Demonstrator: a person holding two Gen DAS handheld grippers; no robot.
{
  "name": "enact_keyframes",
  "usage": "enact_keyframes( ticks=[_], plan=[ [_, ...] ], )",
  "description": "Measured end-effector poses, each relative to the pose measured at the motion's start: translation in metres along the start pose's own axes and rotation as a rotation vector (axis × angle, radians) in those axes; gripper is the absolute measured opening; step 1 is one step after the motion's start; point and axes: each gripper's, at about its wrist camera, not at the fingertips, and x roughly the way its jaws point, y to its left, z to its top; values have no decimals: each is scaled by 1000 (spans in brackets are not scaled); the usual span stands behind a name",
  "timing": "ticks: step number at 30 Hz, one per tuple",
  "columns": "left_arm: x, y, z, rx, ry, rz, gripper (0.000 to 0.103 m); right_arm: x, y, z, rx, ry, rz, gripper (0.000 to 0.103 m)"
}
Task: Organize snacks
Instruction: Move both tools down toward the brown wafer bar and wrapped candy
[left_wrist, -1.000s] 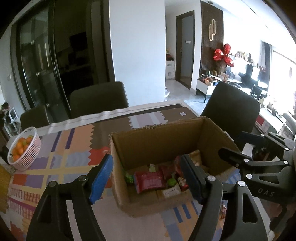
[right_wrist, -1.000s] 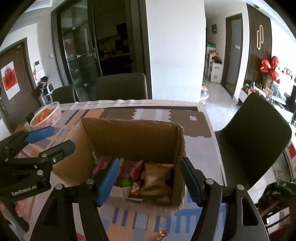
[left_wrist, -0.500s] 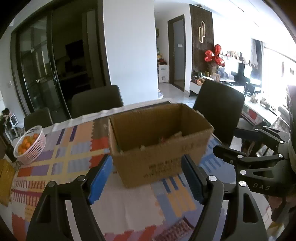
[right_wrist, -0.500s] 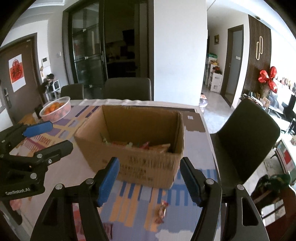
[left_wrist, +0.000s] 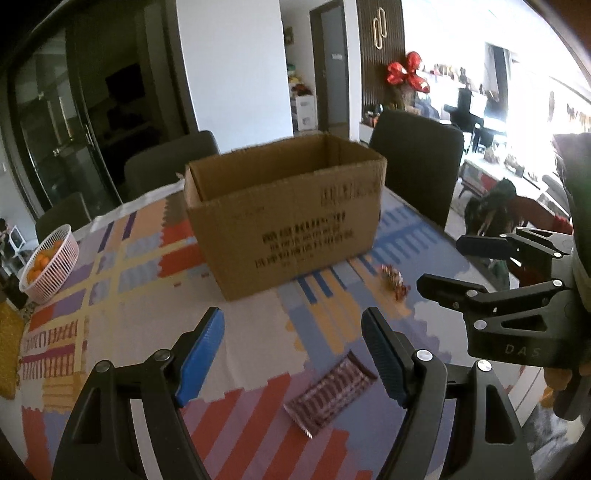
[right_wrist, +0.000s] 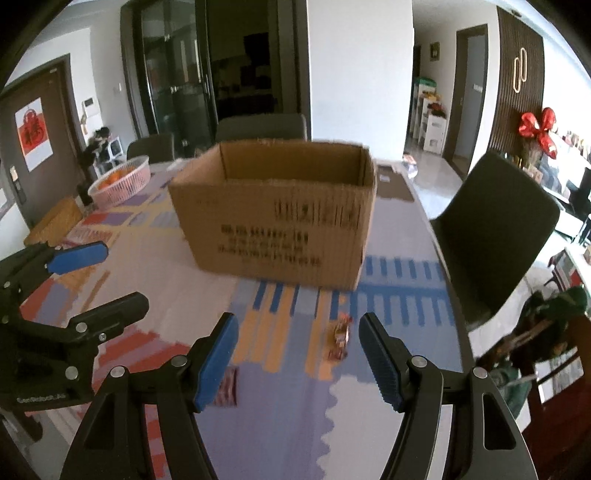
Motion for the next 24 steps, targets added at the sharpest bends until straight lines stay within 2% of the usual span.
enact_keyframes(
  ticks=[8,15,20,24],
  plan=[
    [21,-7,-29,25,109,-78,76,17,6,-34,22,123,15,68],
    [50,-10,-53,69,207,-149,76,34,8,-60,39,214,-5,68],
    [66,-12,-62,115,237,-159,76,47,12,-76,53,283,-4,68],
    [76,-16,-68,172,250,-158,76,51,16,-80,36,295,-21,68]
  ],
)
